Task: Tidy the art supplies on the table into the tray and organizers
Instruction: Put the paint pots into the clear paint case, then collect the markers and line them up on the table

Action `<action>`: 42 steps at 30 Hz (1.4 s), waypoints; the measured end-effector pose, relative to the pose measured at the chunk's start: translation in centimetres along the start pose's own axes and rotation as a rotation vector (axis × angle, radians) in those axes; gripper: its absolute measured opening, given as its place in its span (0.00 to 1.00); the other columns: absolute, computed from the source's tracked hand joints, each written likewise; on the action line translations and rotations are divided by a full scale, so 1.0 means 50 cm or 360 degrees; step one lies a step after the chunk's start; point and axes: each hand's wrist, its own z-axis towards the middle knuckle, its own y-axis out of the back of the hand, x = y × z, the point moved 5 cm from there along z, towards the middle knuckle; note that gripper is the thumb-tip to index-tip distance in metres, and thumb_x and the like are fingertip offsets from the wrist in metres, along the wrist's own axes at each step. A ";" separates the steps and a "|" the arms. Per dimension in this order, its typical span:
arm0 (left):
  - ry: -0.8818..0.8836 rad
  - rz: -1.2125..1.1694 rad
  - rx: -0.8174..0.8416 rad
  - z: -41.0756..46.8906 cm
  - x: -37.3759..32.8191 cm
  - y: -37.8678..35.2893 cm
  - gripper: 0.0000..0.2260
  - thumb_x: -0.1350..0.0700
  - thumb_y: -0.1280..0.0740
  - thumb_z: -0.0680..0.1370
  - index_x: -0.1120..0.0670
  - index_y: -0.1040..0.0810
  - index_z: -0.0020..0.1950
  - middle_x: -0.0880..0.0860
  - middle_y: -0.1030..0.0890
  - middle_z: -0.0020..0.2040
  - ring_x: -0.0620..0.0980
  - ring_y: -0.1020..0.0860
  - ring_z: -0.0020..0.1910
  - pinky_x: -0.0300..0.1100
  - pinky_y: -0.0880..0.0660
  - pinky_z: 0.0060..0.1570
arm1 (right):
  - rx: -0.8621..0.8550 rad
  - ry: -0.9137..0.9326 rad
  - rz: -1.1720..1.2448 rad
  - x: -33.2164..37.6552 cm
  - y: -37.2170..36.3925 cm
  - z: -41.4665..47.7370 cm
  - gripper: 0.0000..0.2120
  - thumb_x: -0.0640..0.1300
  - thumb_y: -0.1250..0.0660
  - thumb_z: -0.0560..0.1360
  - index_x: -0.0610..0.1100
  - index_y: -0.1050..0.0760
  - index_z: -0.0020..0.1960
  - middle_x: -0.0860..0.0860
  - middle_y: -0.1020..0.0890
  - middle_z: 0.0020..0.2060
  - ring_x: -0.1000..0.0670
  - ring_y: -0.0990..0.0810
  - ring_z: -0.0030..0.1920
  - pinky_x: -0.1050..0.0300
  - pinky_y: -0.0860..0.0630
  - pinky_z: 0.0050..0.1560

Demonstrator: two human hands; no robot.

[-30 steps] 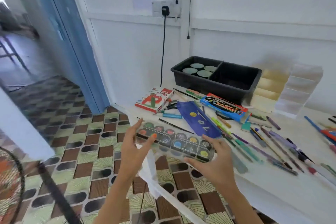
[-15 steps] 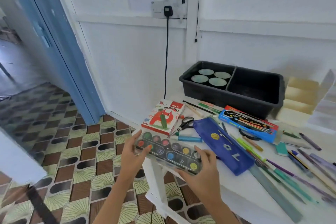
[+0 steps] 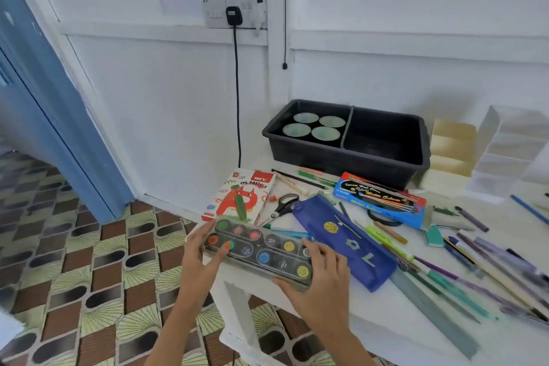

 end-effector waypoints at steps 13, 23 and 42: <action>0.0033 0.0040 0.0143 0.017 -0.036 -0.034 0.21 0.59 0.31 0.75 0.50 0.30 0.67 0.48 0.31 0.65 0.40 0.32 0.64 0.49 0.34 0.67 | 0.0119 -0.0069 0.0202 -0.007 -0.001 0.001 0.42 0.68 0.32 0.65 0.52 0.40 0.73 0.47 0.41 0.70 0.51 0.46 0.67 0.51 0.28 0.63; -0.0490 0.0127 0.0220 -0.104 -0.219 -0.264 0.18 0.61 0.33 0.76 0.45 0.29 0.63 0.46 0.28 0.64 0.40 0.33 0.64 0.29 0.38 0.60 | -0.0281 -0.0248 0.0435 -0.117 0.191 -0.017 0.26 0.64 0.46 0.74 0.50 0.32 0.65 0.54 0.33 0.59 0.54 0.34 0.62 0.57 0.32 0.62; -0.0412 0.0602 0.0819 -0.389 -0.264 -0.619 0.41 0.39 0.27 0.66 0.44 0.45 0.73 0.51 0.44 0.75 0.51 0.47 0.74 0.48 0.41 0.69 | -0.0146 -0.0665 0.0028 -0.550 0.442 0.001 0.18 0.42 0.41 0.79 0.43 0.32 0.69 0.45 0.24 0.60 0.43 0.32 0.61 0.52 0.35 0.62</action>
